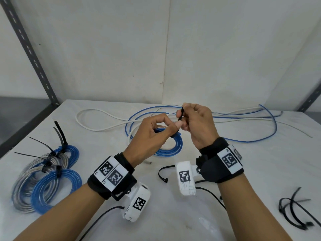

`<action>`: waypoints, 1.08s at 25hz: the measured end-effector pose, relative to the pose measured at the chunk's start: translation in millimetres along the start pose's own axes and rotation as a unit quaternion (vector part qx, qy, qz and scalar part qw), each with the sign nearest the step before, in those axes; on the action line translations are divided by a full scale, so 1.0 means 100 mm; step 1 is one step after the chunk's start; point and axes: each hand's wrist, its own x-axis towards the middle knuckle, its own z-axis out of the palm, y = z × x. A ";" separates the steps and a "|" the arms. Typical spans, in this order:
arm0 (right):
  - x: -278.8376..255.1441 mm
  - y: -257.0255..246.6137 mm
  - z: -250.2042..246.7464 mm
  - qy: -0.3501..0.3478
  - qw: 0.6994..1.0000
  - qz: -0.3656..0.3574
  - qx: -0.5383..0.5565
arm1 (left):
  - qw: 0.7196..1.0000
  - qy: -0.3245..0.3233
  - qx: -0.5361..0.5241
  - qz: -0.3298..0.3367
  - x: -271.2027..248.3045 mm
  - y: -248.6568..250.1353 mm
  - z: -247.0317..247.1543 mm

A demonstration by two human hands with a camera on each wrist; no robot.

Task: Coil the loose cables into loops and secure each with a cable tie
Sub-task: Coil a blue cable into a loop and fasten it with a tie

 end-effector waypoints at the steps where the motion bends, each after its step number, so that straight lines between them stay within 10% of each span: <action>1: -0.01 -0.02 0.00 0.001 1.000 -0.012 -0.001 | 1.000 0.004 0.005 0.006 0.01 -0.01 0.00; 8: -0.10 -0.16 0.03 0.030 0.994 -0.101 0.036 | 0.998 0.009 0.030 0.045 0.05 -0.05 -0.05; 21: -0.04 -0.11 0.05 0.034 0.990 -0.012 0.138 | 0.999 -0.008 0.014 0.043 0.06 -0.01 -0.01; 27: 0.02 -0.10 0.24 0.008 0.998 -0.056 0.024 | 0.954 -0.091 0.274 0.075 -0.05 0.35 -0.39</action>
